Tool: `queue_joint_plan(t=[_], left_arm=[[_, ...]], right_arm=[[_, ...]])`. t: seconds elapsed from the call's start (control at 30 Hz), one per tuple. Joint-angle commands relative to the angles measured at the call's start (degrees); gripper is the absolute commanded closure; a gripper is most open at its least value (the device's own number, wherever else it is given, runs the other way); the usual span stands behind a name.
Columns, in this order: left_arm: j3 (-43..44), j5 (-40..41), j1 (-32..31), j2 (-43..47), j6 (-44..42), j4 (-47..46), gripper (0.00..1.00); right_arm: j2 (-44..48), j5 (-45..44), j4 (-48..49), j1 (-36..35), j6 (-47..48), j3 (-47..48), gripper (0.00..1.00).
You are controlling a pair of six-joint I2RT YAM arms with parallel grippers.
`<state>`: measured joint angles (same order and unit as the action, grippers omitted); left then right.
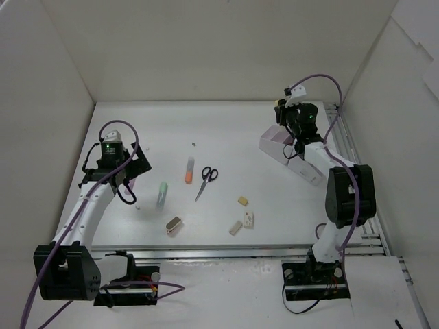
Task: Sort the stationery into containers
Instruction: Place the stationery in the storage box.
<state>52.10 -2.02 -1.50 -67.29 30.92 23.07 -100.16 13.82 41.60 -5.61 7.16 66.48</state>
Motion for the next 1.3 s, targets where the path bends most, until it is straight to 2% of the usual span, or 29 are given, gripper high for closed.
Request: queue_joint_plan(t=[0.0,0.23,0.73,1.07,1.1,1.27], left_arm=[[3.5,-0.3,1.3,-0.2,-1.3,-2.0,0.01],[3.3,-0.7,2.5,-0.3,-1.4,-1.7,0.01],[1.6,-0.2,2.5,2.7,-1.0,-0.8,0.01],[1.3,0.0,2.5,3.6,-1.1,-0.5,0.00],[1.4,0.1,2.5,3.6,-0.9,-0.3,0.00],[1.6,0.2,2.5,4.1,-1.0,0.1,0.00]], right_arm=[[-2.2,1.9,7.1,0.3,0.2,3.0,1.00],[-5.9,-0.2,8.2,0.3,0.2,2.1,1.00],[-0.7,-2.9,11.2,0.3,-0.1,-6.2,0.96],[1.5,-4.0,12.4,0.2,-0.7,-7.6,0.90],[1.5,-4.2,12.4,0.3,-0.8,-7.8,0.87],[1.9,-4.3,13.0,0.9,-1.6,-9.1,0.87]])
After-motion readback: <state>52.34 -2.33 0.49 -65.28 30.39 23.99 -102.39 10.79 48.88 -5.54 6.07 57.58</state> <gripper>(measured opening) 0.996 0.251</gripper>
